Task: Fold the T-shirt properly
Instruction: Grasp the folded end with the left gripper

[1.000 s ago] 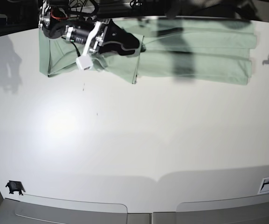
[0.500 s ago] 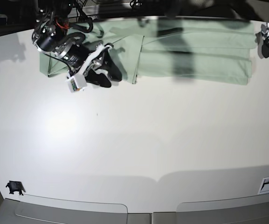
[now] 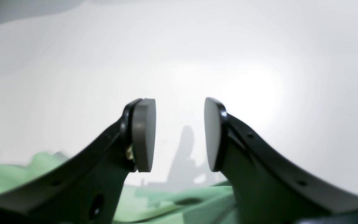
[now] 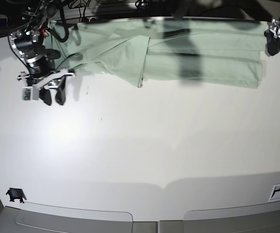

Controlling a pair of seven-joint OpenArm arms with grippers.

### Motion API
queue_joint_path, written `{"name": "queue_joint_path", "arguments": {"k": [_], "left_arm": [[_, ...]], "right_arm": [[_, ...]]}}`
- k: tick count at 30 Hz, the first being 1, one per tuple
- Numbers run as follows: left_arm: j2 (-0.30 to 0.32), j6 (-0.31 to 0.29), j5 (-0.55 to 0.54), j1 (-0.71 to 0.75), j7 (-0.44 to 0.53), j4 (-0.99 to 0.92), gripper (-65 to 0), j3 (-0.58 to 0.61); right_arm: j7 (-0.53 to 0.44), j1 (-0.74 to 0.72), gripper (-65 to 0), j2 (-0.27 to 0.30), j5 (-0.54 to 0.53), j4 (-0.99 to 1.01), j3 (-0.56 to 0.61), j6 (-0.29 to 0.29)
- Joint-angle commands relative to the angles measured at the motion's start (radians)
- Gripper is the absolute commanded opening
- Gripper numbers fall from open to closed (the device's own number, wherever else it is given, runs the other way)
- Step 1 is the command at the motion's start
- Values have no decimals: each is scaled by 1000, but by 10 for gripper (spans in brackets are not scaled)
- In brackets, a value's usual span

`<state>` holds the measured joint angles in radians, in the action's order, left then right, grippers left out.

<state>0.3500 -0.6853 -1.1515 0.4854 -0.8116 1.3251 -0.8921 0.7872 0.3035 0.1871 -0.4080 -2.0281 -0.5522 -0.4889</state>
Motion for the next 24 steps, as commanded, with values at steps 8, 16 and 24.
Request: {"name": "queue_joint_path", "arguments": {"k": [8,16,24], "left_arm": [[21,-13,17,-68,16,-68,-340,90],[21,-13,17,-75,19,-80,-340,204],[22,-13,27,-75,19,-80,-341,207]], "right_arm": [[-2,-10,-411,37,-15,-9,-23,0],[-2,-10,-411,38,-18,-9,-23,0],[-3,-10,-411,37,-76,-9,-23,-1]]}}
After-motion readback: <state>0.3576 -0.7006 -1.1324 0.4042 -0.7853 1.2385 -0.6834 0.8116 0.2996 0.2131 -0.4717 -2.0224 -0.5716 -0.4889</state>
